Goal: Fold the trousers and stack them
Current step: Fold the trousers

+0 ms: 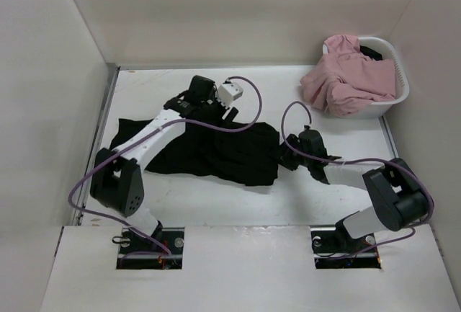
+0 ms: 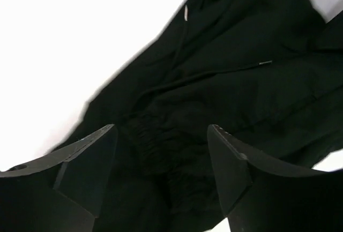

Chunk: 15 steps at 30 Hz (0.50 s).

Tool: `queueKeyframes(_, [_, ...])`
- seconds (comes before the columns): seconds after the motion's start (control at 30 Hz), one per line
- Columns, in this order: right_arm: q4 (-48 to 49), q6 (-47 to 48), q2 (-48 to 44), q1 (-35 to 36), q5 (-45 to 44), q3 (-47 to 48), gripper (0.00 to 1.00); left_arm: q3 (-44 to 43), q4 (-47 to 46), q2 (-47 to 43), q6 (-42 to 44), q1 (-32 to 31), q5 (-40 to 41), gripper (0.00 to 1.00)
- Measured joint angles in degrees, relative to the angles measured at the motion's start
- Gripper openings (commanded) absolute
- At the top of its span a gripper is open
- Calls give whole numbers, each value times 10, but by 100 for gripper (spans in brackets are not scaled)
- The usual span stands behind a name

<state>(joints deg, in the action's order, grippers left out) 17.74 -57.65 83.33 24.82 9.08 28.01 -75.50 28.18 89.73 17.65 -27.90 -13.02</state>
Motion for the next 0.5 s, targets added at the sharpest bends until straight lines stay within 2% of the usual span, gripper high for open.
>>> queueKeyframes(0.17, [11,-7,20,-5,23,0,15,3,18,78,-13,-1,22,44])
queueKeyframes(0.2, [13,-9,22,-9,28,0,10,10,22,83,-9,-1,33,42])
queueKeyframes(0.27, [15,-11,23,-17,36,0,11,32,24,80,4,-2,56,37])
queueKeyframes(0.3, [17,-12,23,-20,39,0,20,48,23,73,13,-3,68,36])
queueKeyframes(0.4, [19,-15,24,-24,46,6,96,95,25,40,37,-12,100,35])
queueKeyframes(0.43, [24,-17,27,-26,51,9,100,108,26,26,44,-16,108,33])
queueKeyframes(0.5, [37,-12,32,-27,59,25,100,123,30,-1,56,-24,121,27])
